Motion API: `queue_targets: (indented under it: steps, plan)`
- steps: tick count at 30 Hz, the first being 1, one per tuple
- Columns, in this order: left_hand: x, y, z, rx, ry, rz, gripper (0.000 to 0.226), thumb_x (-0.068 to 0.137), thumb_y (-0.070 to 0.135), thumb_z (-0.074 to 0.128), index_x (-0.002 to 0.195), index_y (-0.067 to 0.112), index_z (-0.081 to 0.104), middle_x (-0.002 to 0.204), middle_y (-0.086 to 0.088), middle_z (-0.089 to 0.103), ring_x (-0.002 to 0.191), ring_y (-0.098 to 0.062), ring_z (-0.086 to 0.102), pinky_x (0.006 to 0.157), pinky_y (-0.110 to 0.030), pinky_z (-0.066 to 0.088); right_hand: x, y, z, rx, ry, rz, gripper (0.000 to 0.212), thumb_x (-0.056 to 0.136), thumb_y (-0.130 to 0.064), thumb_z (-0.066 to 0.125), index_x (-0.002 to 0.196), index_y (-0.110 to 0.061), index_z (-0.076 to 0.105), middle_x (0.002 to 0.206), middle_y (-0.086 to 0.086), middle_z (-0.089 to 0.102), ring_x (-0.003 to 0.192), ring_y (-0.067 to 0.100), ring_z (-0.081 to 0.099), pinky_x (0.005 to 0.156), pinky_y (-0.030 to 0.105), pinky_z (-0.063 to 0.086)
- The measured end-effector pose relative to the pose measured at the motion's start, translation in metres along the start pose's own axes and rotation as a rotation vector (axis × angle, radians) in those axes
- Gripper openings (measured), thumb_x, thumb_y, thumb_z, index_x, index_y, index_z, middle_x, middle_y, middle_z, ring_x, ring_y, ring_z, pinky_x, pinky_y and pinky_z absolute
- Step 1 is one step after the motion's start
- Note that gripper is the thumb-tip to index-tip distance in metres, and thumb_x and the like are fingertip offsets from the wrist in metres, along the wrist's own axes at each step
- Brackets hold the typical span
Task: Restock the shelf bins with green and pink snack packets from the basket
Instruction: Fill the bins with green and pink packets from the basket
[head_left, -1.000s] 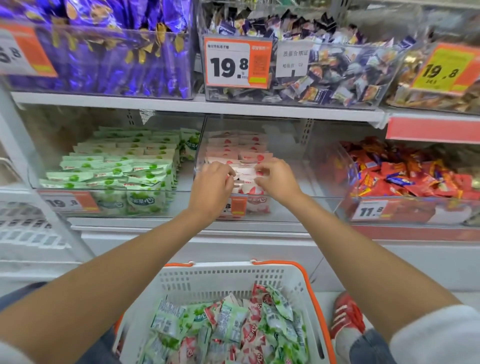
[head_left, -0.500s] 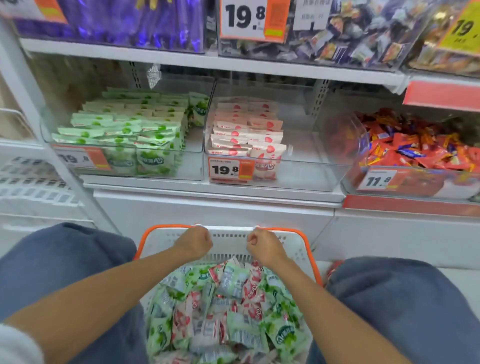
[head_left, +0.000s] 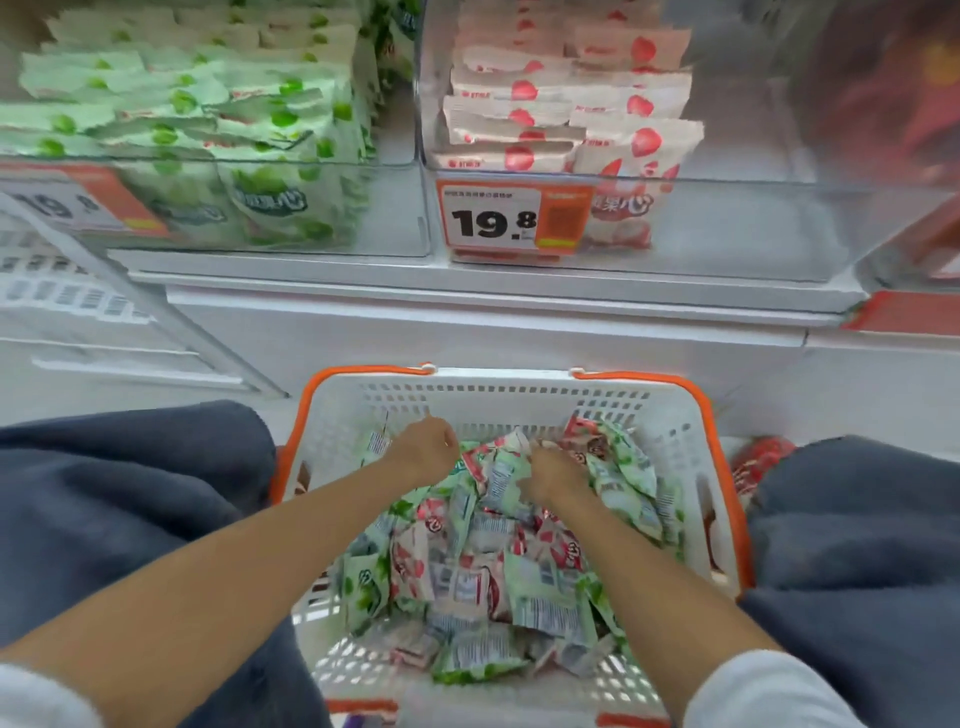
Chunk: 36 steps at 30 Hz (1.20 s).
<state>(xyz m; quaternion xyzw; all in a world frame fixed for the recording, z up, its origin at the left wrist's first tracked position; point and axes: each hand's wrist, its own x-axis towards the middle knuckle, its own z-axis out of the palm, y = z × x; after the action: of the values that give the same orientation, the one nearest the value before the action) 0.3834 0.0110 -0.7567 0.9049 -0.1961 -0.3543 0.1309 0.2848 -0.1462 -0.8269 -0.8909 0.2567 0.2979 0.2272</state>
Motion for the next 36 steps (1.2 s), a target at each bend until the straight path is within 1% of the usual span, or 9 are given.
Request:
queue_targets:
  steps: [6, 9, 14, 18, 23, 27, 29, 32, 36]
  plan:
    - [-0.023, 0.016, -0.009, -0.157, -0.085, 0.094, 0.055, 0.086, 0.014, 0.072, 0.137, 0.01, 0.049, 0.139, -0.006, 0.049, 0.126, -0.024, 0.049, 0.101, -0.029, 0.042, -0.024, -0.03, -0.045, 0.488, 0.087, -0.06, 0.011, 0.085, -0.017, 0.07, 0.083, -0.01, 0.062, 0.081, 0.006, 0.065, 0.075, 0.02, 0.065, 0.068, 0.032, 0.055]
    - [-0.045, 0.033, -0.018, -0.181, -0.045, 0.211, 0.078, 0.081, 0.027, 0.078, 0.146, 0.015, 0.036, 0.142, 0.0, 0.045, 0.129, -0.021, 0.045, 0.101, -0.028, 0.038, -0.056, -0.052, -0.093, 0.974, 0.021, 0.037, 0.027, 0.091, -0.02, 0.065, 0.096, 0.005, 0.058, 0.073, 0.019, 0.07, 0.07, 0.031, 0.072, 0.067, 0.04, 0.061]
    - [-0.073, 0.045, -0.076, -0.335, 0.034, 0.228, 0.043, 0.097, 0.025, 0.059, 0.135, 0.013, 0.044, 0.125, -0.005, 0.05, 0.106, -0.021, 0.052, 0.084, -0.03, 0.043, -0.113, -0.071, -0.166, 0.581, 0.243, -0.161, 0.029, 0.097, -0.028, 0.043, 0.073, -0.015, 0.052, 0.078, 0.003, 0.059, 0.072, 0.023, 0.057, 0.066, 0.035, 0.046]
    - [-0.103, 0.053, -0.127, -0.517, -0.03, 0.271, 0.017, 0.099, 0.017, 0.045, 0.112, 0.016, 0.056, 0.101, 0.001, 0.06, 0.09, -0.013, 0.057, 0.077, -0.028, 0.046, -0.146, -0.087, -0.196, 0.585, 0.123, -0.35, 0.035, 0.09, -0.011, 0.063, 0.125, -0.012, 0.058, 0.106, 0.0, 0.06, 0.094, 0.015, 0.058, 0.069, 0.017, 0.046]
    - [-0.119, 0.04, -0.16, -0.584, 0.021, 0.346, 0.031, 0.097, 0.037, 0.057, 0.104, 0.009, 0.069, 0.101, -0.007, 0.073, 0.091, -0.016, 0.067, 0.087, -0.032, 0.05, -0.163, -0.105, -0.222, 0.622, 0.113, -0.459, 0.017, 0.087, -0.007, 0.07, 0.072, -0.011, 0.063, 0.063, -0.006, 0.059, 0.058, 0.004, 0.055, 0.059, 0.018, 0.045]
    - [-0.123, 0.034, -0.176, -0.603, 0.369, 0.353, 0.043, 0.089, 0.05, 0.064, 0.075, 0.01, 0.062, 0.07, -0.01, 0.05, 0.067, -0.015, 0.044, 0.064, -0.028, 0.033, -0.178, -0.122, -0.238, 0.775, 0.133, -0.514, 0.007, 0.086, -0.004, 0.07, 0.08, -0.009, 0.068, 0.07, 0.0, 0.067, 0.061, 0.006, 0.062, 0.058, 0.018, 0.049]
    - [-0.131, 0.039, -0.18, -0.849, 0.513, 0.298, 0.041, 0.086, 0.049, 0.068, 0.073, 0.01, 0.064, 0.067, -0.007, 0.052, 0.062, -0.016, 0.047, 0.06, -0.026, 0.038, -0.184, -0.134, -0.245, 0.889, 0.162, -0.505, 0.011, 0.086, -0.003, 0.069, 0.078, -0.007, 0.064, 0.071, 0.004, 0.065, 0.061, 0.01, 0.061, 0.059, 0.022, 0.052]
    - [-0.145, 0.047, -0.185, -1.306, 0.275, 0.254, 0.032, 0.083, 0.041, 0.074, 0.092, 0.011, 0.069, 0.088, -0.002, 0.074, 0.08, -0.016, 0.07, 0.081, -0.033, 0.058, -0.19, -0.149, -0.25, 1.085, 0.227, -0.453, 0.013, 0.089, -0.003, 0.067, 0.08, -0.009, 0.058, 0.084, 0.014, 0.065, 0.072, 0.021, 0.061, 0.078, 0.04, 0.055]
    - [-0.154, 0.039, -0.2, -1.023, 0.24, 0.386, 0.031, 0.078, 0.007, 0.08, 0.105, 0.007, 0.066, 0.092, -0.008, 0.072, 0.073, -0.015, 0.068, 0.067, -0.025, 0.059, -0.203, -0.161, -0.254, 0.961, 0.277, -0.445, 0.025, 0.09, -0.003, 0.064, 0.112, -0.005, 0.053, 0.106, 0.019, 0.067, 0.078, 0.023, 0.065, 0.075, 0.037, 0.057]
